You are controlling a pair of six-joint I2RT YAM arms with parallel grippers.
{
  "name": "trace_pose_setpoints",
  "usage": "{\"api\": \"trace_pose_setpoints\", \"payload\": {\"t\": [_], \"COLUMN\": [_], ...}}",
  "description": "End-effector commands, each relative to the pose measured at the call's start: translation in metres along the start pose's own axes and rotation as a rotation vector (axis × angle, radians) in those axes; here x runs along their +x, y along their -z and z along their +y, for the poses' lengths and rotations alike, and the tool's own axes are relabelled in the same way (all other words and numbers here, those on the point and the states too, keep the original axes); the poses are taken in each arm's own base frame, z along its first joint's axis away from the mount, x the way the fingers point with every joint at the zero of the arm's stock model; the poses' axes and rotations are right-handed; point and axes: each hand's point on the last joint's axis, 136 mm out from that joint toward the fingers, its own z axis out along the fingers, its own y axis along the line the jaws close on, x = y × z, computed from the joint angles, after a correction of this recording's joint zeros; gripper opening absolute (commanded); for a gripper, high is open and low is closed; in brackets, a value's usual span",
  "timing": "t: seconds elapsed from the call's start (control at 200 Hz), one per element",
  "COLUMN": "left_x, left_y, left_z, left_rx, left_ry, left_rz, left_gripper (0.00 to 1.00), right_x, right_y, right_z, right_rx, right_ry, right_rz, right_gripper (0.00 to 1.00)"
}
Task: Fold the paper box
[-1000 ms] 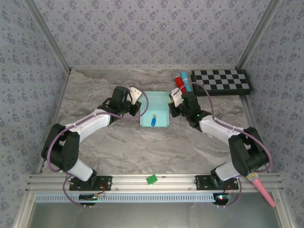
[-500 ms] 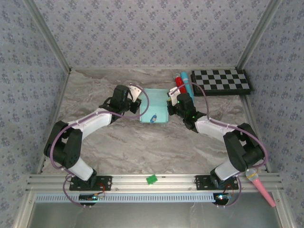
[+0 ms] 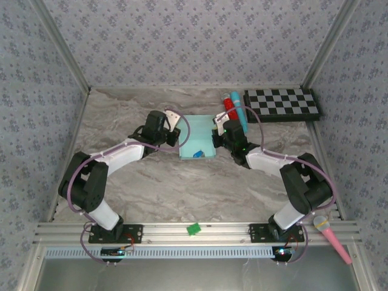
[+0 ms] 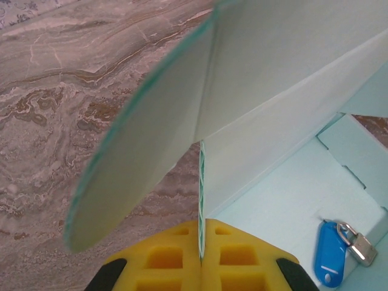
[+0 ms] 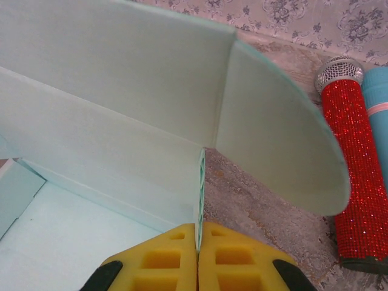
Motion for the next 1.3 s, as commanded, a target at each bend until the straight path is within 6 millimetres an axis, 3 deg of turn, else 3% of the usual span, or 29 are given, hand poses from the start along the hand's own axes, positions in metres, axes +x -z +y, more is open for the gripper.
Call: {"api": "trace_pose_setpoints", "payload": {"t": [0.0,0.44,0.8,0.964,1.294], "left_x": [0.002,0.006,0.002,0.000,-0.003], "left_y": [-0.003,-0.002,0.002,0.001,-0.007], "left_z": [-0.003,0.002,0.013,0.008,0.000], "left_rx": [0.012,-0.015,-0.080,-0.052,-0.001], "left_ry": [0.048,0.109,0.124,0.125,0.087], "left_rz": [-0.003,-0.013,-0.035,-0.044,-0.071], "left_gripper": [0.07,0.25,0.27,0.21,0.25], "right_x": [-0.017,-0.013,-0.003,0.000,0.003], "right_y": [-0.001,-0.001,-0.003,-0.004,-0.008], "right_z": [-0.003,0.003,0.001,0.002,0.004], "right_rx": [0.042,0.081,0.097,0.096,0.083], "right_ry": [-0.048,-0.041,-0.030,-0.032,-0.030], "right_rz": [-0.070,-0.086,-0.056,-0.047,-0.035], "right_gripper": [0.07,0.07,0.07,0.07,0.07]}}
